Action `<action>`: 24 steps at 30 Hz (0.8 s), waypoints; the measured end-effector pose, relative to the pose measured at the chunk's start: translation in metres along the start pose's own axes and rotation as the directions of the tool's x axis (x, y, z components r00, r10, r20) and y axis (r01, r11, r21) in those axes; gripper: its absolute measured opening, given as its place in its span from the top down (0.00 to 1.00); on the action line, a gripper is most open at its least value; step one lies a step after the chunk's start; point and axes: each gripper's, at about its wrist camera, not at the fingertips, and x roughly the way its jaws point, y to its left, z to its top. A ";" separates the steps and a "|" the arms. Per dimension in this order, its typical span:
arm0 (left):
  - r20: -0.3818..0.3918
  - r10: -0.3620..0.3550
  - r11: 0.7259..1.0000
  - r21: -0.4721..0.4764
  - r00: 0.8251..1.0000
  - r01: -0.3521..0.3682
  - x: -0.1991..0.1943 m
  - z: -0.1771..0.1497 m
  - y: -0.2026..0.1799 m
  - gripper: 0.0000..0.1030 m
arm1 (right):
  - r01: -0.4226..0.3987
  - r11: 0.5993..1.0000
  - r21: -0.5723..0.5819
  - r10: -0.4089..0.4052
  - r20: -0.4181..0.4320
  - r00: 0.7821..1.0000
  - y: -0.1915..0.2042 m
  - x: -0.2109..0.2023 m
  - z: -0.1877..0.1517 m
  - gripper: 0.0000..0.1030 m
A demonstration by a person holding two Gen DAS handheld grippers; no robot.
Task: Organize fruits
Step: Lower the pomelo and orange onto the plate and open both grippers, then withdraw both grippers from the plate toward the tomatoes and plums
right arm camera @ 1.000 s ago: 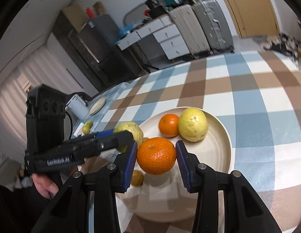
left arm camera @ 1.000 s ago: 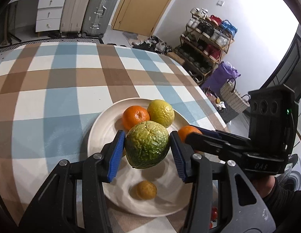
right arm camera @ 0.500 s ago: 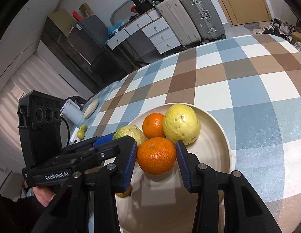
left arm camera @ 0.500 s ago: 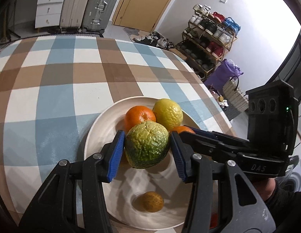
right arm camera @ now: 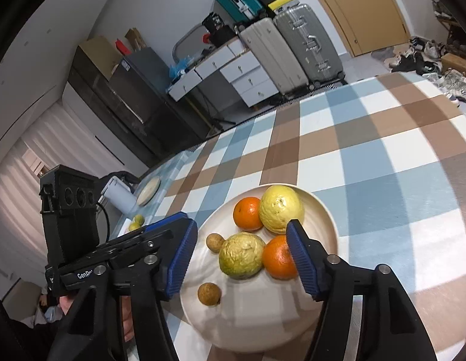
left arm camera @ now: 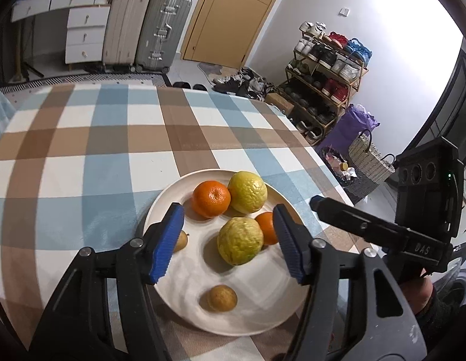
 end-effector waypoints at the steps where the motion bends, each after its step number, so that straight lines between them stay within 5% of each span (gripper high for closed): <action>1: 0.007 0.009 1.000 0.006 1.000 -0.009 -0.006 -0.001 -0.004 0.38 | 0.001 1.000 0.002 -0.001 0.007 1.000 0.000 -0.005 -0.001 0.35; 8: 0.065 0.070 0.998 -0.009 0.995 -0.069 -0.050 -0.015 -0.023 0.20 | 0.026 1.000 -0.010 -0.025 0.067 0.997 0.009 -0.040 -0.009 0.16; 14: 0.099 0.108 0.994 0.002 0.989 -0.108 -0.085 -0.033 -0.044 0.18 | 0.040 0.997 -0.063 -0.033 0.107 0.994 0.026 -0.072 -0.021 0.05; 20: 0.151 0.132 0.991 0.003 0.980 -0.134 -0.116 -0.048 -0.063 0.01 | 0.061 0.992 -0.112 -0.044 0.149 0.988 0.044 -0.103 -0.037 0.01; 24: 0.178 0.146 0.989 0.007 0.973 -0.149 -0.138 -0.060 -0.073 0.01 | 0.070 0.989 -0.133 -0.046 0.172 0.984 0.051 -0.120 -0.048 0.00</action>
